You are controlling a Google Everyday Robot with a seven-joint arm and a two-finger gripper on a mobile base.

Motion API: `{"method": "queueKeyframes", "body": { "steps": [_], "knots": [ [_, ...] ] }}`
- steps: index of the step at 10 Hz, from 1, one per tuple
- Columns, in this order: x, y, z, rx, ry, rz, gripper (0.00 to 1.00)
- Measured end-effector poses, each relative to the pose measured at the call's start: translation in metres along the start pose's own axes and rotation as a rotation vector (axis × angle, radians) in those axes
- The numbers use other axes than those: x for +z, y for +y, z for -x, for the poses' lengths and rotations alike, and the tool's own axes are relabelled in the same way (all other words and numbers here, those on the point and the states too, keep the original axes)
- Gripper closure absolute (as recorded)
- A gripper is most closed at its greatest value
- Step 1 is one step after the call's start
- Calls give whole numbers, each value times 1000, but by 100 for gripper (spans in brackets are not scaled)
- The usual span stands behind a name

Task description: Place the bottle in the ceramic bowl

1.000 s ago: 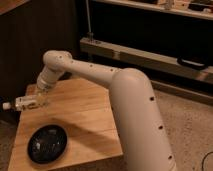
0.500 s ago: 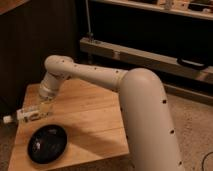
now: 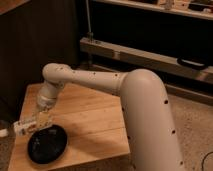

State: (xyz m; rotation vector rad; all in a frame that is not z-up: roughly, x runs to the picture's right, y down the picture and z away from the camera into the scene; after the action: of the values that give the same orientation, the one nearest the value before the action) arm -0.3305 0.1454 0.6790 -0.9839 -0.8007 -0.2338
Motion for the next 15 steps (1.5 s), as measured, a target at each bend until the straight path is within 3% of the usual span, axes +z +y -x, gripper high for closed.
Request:
{"method": "queueKeyframes", "body": {
  "steps": [2, 5, 8, 11, 15],
  "knots": [
    [7, 22, 3, -16, 18, 8, 92],
    [15, 42, -6, -27, 57, -29, 92],
    [32, 49, -17, -35, 85, -61, 92],
    [48, 51, -27, -37, 94, -58, 88],
    [67, 55, -45, -4, 113, -48, 45]
  ]
}}
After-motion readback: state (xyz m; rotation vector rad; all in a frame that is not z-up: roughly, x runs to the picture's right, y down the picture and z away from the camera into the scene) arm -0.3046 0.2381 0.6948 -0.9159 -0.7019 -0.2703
